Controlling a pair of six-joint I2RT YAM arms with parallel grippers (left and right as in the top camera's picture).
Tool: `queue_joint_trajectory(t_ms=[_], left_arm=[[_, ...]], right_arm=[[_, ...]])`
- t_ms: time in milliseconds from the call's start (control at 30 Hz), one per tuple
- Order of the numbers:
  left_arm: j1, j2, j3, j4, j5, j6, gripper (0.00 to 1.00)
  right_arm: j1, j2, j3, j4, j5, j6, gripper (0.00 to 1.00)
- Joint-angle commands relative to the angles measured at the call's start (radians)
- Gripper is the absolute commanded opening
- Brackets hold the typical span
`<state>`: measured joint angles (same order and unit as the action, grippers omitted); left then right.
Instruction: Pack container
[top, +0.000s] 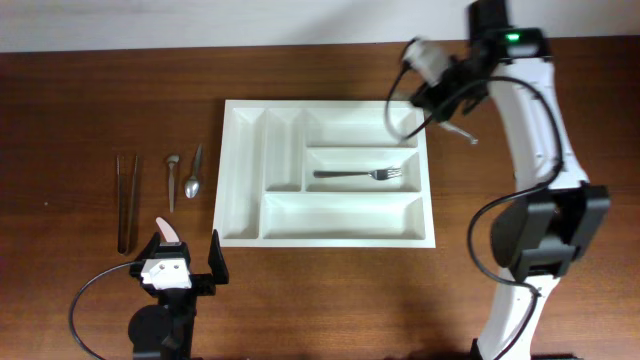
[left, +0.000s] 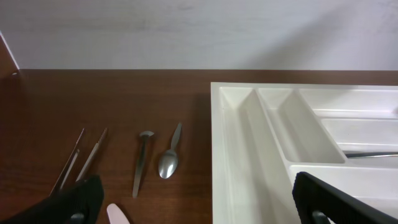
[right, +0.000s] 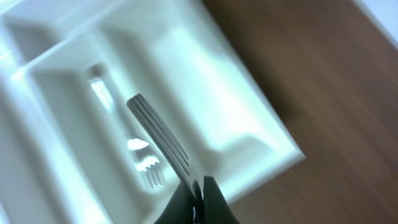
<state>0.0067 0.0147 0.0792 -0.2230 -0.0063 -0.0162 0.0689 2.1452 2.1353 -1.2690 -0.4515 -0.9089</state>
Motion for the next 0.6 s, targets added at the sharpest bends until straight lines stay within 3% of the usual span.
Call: queue_joint_trajectory(t_ms=[0,567], left_arm=[[-0.004,-0.009,-0.011,0.003,0.010,0.002,0.99],[-0.004,-0.009,-0.011,0.003,0.011,0.002,0.99]], right_arm=[[0.063,-0.004,-0.014,-0.030,-0.018,-0.224,0.04],[0.272,0.008,-0.298,0.134,0.014,-0.199,0.04]])
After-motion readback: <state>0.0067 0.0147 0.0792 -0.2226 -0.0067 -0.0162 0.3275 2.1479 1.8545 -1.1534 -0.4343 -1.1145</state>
